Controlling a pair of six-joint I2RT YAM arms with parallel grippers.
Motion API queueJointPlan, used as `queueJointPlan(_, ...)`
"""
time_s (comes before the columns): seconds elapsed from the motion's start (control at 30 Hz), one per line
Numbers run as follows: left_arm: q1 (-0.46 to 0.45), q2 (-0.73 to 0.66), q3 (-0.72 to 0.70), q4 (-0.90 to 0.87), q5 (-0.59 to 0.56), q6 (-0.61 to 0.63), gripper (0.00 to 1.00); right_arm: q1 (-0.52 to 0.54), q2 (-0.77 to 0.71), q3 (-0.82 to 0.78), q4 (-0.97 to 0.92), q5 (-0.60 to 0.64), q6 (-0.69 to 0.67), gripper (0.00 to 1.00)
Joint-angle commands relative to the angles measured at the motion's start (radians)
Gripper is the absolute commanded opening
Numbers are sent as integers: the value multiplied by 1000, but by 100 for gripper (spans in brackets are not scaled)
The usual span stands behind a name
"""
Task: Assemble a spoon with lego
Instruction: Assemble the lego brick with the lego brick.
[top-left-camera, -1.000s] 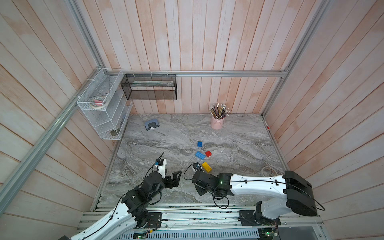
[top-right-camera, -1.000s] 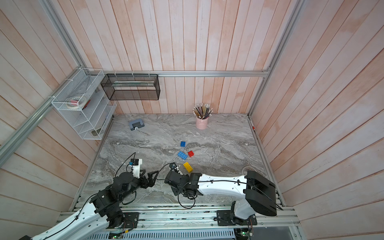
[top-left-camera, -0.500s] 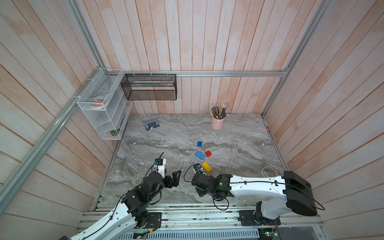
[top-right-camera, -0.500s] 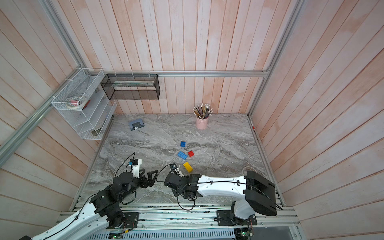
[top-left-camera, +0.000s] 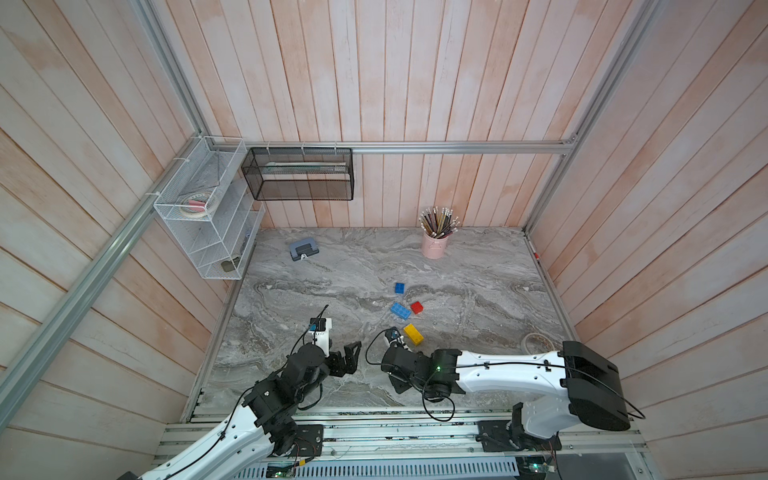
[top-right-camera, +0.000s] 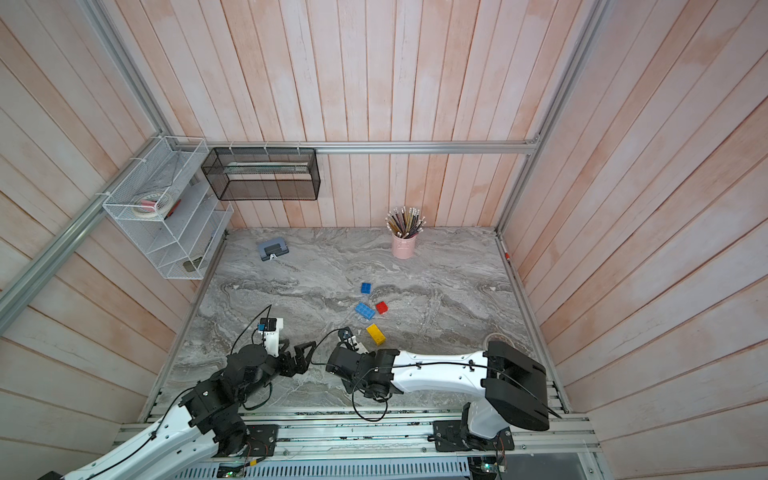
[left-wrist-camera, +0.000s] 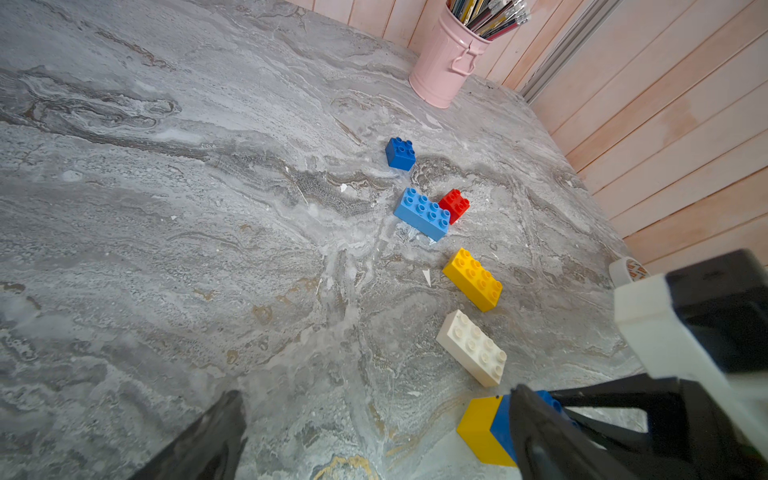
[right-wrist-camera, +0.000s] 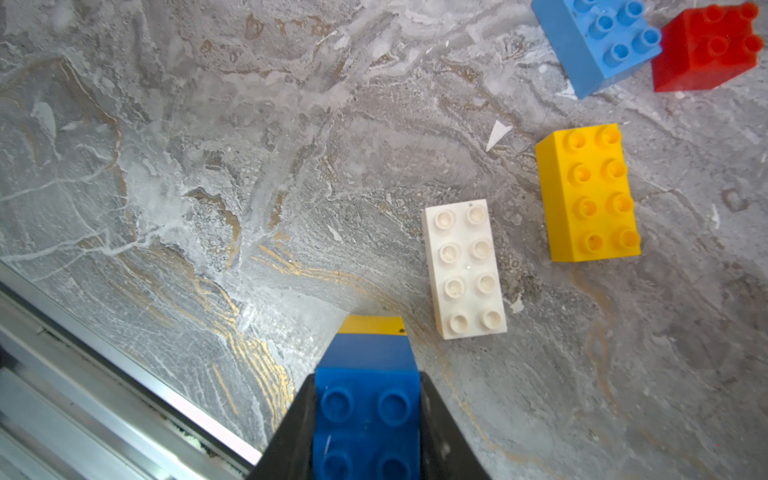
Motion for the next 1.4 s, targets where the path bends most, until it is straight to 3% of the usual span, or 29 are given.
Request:
queueJointPlan(0.0,-4,-12,-7,-12,-15,6,100,10,91,-50,-61,-73,33,2)
queueJointPlan(0.33,-4,-10,4,-9,-7,-10,100,-41,148,67,-70,76,100,5)
queueJointPlan(0.7,-4,-11,3,-7,-14,-8,100,-76,248,161,-65,104,159,13)
queueJointPlan(1.0,-4,-22,0,-17,-28,-7,100,-72,230,198,-55,115,184,39)
queueJointPlan(1.2,-4,-28,-3,-7,-28,-5,100,-64,225,246,-33,124,164,65)
queueJointPlan(1.37,-4,-30,-1,-18,-26,-7,100,-65,196,280,-52,148,143,74)
